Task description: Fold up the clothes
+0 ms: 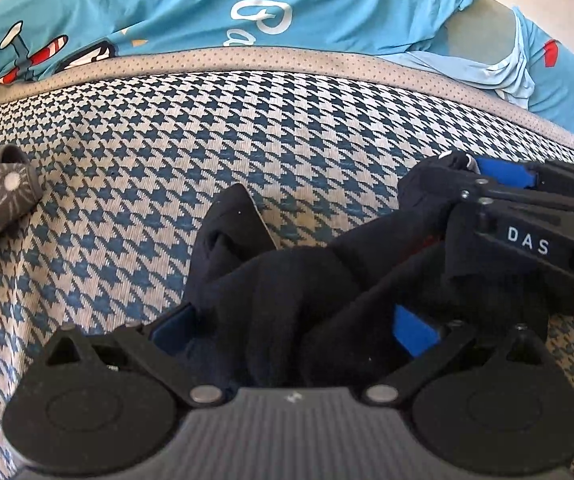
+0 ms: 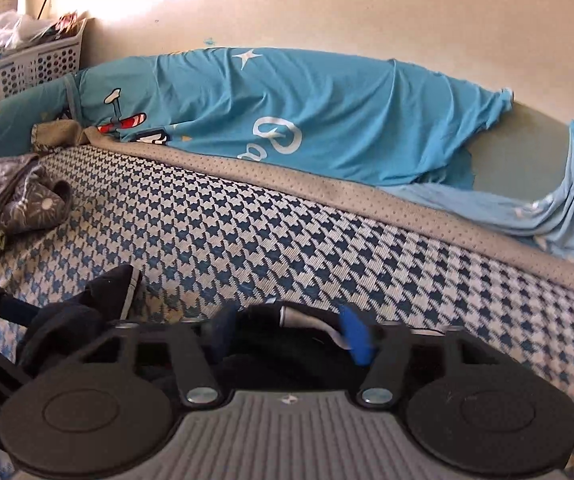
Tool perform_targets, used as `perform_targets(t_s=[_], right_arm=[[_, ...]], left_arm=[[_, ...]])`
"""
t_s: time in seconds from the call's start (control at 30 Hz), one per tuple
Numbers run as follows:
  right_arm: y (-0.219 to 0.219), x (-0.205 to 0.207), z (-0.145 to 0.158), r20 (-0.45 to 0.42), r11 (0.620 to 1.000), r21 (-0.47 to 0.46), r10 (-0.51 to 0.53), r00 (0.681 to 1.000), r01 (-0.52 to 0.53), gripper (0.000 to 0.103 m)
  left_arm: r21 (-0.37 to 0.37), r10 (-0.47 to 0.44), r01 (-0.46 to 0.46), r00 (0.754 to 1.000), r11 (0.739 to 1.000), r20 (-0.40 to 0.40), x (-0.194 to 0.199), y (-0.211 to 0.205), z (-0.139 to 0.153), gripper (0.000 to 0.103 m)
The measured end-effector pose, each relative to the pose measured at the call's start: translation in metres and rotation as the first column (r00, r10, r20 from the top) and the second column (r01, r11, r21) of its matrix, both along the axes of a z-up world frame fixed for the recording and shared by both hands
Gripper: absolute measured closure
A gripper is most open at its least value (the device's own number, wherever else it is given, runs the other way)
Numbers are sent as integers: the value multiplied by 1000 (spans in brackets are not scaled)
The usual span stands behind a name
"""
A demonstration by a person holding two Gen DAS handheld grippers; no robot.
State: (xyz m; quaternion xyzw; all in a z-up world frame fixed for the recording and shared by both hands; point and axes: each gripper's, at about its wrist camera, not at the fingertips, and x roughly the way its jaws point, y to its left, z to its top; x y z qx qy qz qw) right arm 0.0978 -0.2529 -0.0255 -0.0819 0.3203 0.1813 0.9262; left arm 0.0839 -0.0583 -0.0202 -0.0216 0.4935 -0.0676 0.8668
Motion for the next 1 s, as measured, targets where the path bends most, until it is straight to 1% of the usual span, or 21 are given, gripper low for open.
perform_targets(t_s=[0.07, 0.13, 0.17, 0.27, 0.33, 0.47, 0.57, 0.63, 0.7, 0.8, 0.83, 0.93, 1.0], right_arm=[[-2, 1, 2, 2, 1000, 6, -7, 1000, 7, 75], [-5, 2, 5, 8, 1000, 21, -21, 1000, 21, 82], [-8, 2, 8, 16, 998, 44, -38, 999, 37, 84], [-20, 2, 20, 51, 989, 117, -94, 994, 88, 88], [-26, 0, 28, 85, 981, 149, -137, 987, 124, 90], [-45, -6, 48, 140, 946, 259, -237, 961, 195, 90], [-61, -9, 64, 170, 912, 328, -313, 934, 246, 91], [-73, -10, 71, 186, 886, 353, -381, 906, 300, 91], [-85, -10, 77, 198, 859, 368, -446, 873, 356, 91], [-104, -9, 80, 182, 798, 392, -555, 812, 457, 91], [-107, -7, 80, 168, 786, 379, -578, 799, 489, 91], [-111, 2, 75, 119, 755, 319, -632, 766, 573, 89], [-115, 3, 69, 75, 739, 315, -644, 761, 595, 87]], left_arm=[[10, 2, -2, 1000, 1000, 8, -1, -1, 1, 0], [18, 6, -7, 1000, 1000, 20, 0, -1, 1, 0], [22, 9, -9, 1000, 1000, 29, 0, -1, 2, 0], [56, 25, -28, 998, 998, 52, 0, -1, 3, 0], [72, 45, -49, 997, 996, 56, 2, 1, 4, 0], [90, 109, -112, 993, 990, 45, 9, 12, 3, 0], [123, 165, -169, 985, 978, 43, 13, 21, 3, 0], [181, 213, -219, 976, 959, 52, 16, 27, 4, 0], [212, 262, -268, 964, 940, 55, 21, 35, 4, 0], [193, 311, -312, 950, 930, 36, 24, 50, 2, 0], [180, 318, -318, 948, 931, 30, 25, 53, 2, 0], [150, 315, -314, 949, 937, 20, 26, 56, 2, 0], [128, 301, -302, 953, 945, 24, 25, 55, 4, 0]])
